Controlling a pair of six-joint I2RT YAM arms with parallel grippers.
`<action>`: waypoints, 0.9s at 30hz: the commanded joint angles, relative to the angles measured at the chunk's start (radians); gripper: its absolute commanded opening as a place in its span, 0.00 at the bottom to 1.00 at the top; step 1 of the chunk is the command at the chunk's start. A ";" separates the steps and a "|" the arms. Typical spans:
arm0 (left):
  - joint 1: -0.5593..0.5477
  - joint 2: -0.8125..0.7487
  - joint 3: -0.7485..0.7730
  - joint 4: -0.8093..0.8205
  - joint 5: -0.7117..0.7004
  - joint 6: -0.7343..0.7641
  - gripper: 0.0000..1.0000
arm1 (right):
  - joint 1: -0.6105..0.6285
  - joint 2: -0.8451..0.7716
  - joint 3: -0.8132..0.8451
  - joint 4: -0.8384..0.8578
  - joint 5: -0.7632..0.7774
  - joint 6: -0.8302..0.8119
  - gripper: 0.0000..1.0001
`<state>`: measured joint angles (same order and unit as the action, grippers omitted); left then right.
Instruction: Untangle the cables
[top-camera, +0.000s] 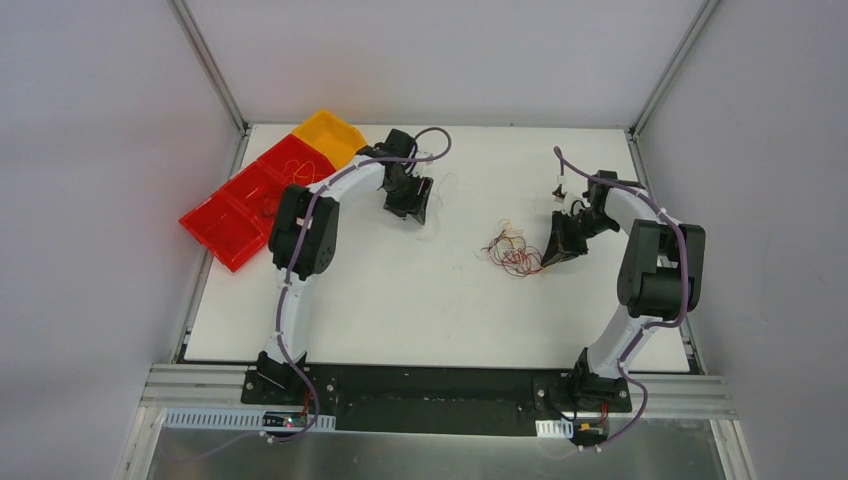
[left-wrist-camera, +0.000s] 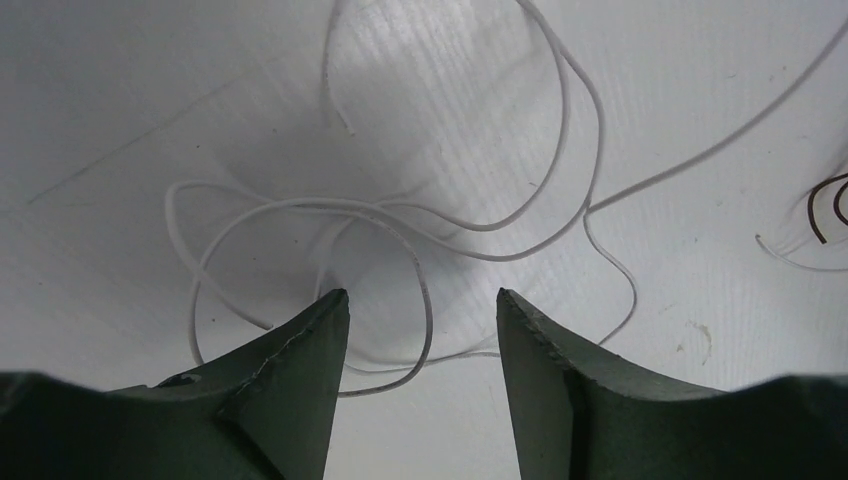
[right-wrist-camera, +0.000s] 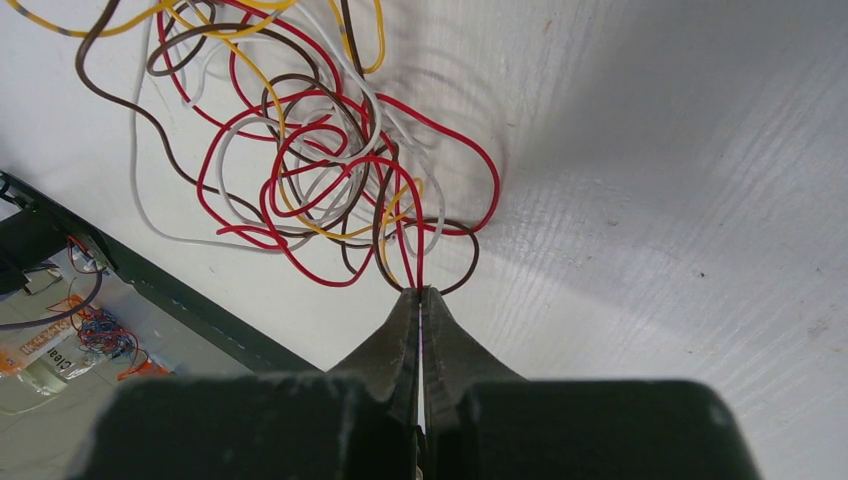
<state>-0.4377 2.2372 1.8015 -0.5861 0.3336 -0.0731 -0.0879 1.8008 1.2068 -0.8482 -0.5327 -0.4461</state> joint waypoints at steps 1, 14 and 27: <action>-0.004 -0.091 -0.025 -0.017 -0.065 -0.045 0.55 | -0.001 -0.029 0.003 -0.011 -0.021 0.010 0.00; -0.010 -0.146 0.005 -0.020 -0.151 0.038 0.52 | -0.001 -0.017 -0.001 -0.017 -0.028 0.015 0.00; -0.011 -0.047 -0.002 -0.087 -0.082 0.029 0.44 | 0.000 -0.008 0.009 -0.032 -0.023 0.010 0.00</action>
<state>-0.4397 2.1536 1.7912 -0.6395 0.2119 -0.0486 -0.0879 1.8008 1.2049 -0.8494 -0.5388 -0.4362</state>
